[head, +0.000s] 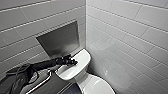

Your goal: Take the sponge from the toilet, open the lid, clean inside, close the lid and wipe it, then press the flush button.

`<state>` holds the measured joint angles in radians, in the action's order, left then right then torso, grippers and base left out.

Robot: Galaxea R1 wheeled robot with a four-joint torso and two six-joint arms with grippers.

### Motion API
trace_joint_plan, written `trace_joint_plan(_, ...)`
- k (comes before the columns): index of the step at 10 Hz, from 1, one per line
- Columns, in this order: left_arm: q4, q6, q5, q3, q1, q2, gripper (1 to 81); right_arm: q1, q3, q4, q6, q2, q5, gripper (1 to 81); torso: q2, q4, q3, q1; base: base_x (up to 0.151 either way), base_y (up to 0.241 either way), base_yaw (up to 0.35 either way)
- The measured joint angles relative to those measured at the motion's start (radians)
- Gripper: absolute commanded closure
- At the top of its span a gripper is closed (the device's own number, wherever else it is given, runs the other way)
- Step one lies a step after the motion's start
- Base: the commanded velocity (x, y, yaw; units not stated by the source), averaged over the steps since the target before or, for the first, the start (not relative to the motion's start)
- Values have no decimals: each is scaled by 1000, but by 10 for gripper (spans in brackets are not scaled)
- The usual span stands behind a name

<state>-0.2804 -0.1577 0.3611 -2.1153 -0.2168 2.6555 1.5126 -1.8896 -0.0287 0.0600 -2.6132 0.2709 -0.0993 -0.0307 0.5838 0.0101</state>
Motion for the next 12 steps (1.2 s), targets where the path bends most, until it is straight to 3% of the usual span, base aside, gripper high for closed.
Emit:
trace_joint_plan(4, -15, -47, -2, 80, 5, -51, 811, 0, -2, 0, 0, 0, -5, 811, 0, 0, 0, 0, 0, 0, 0)
trace_joint_plan(7, 5, -46, 58, 259, 26, -153, 811, -1, -2, 0, 0, 0, -7, 811, 0, 0, 0, 0, 0, 0, 0)
trace_joint_plan(12, 19, -49, 46, 564, 107, -324, 811, -9, -2, 0, 1, 3, -18, 811, 0, 0, 0, 1, 0, 0, 0)
